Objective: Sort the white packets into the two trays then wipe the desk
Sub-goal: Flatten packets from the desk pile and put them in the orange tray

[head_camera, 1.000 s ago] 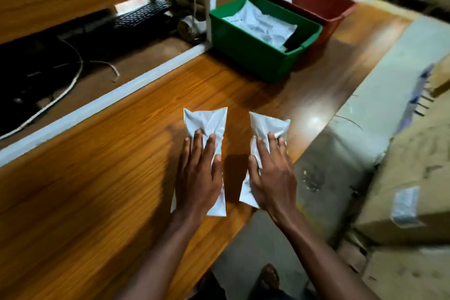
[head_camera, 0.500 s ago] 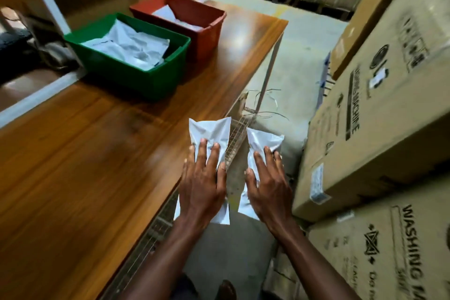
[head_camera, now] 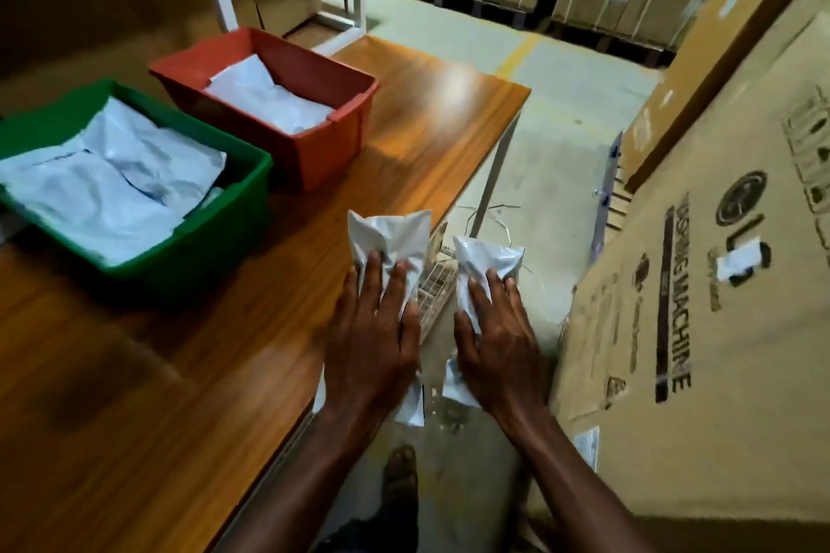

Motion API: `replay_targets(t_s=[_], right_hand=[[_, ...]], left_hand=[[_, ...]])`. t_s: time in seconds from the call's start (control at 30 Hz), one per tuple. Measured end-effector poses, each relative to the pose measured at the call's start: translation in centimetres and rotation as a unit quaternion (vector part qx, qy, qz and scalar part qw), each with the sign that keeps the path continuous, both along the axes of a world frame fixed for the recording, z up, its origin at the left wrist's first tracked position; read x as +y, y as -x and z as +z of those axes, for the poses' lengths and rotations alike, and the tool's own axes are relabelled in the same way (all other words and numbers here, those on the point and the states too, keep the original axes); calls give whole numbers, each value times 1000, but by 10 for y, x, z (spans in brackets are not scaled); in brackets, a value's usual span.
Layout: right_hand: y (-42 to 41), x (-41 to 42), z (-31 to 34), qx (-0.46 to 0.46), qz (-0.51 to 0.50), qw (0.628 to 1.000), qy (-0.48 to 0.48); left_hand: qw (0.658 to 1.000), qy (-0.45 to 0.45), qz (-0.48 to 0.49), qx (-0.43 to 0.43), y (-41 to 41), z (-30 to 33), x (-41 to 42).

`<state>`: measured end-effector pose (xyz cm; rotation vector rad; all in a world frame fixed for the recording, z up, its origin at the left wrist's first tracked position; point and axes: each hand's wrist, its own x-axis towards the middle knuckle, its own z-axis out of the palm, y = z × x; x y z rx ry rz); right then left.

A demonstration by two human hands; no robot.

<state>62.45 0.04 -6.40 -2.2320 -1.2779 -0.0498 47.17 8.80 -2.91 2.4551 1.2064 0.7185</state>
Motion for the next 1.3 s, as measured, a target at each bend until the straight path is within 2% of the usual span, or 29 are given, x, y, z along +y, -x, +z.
replay_targets(t_s=[0.17, 0.33, 0.5, 0.6, 0.77, 0.93, 1.23, 1.3], right_hand=[[-72, 87, 31, -40, 50, 998, -18], [-121, 181, 64, -58, 147, 985, -69], [-152, 281, 84, -38, 265, 958, -99], [-162, 341, 101, -29, 343, 933, -107], [-150, 417, 130, -35, 452, 887, -85], [-113, 482, 146, -73, 505, 859, -50], [-59, 569, 109, -150, 520, 839, 50], [-57, 577, 98, -144, 518, 839, 82]], left_hand=[[998, -36, 49, -27, -57, 26, 63], [985, -96, 132, -63, -97, 55, 128], [962, -120, 243, -32, -125, 77, 196], [936, -106, 337, -4, -135, 91, 228], [891, -88, 444, 5, -133, 107, 267], [862, -92, 498, 18, -124, 123, 286], [841, -88, 534, 17, -90, 128, 314], [840, -87, 535, 17, -86, 125, 316]])
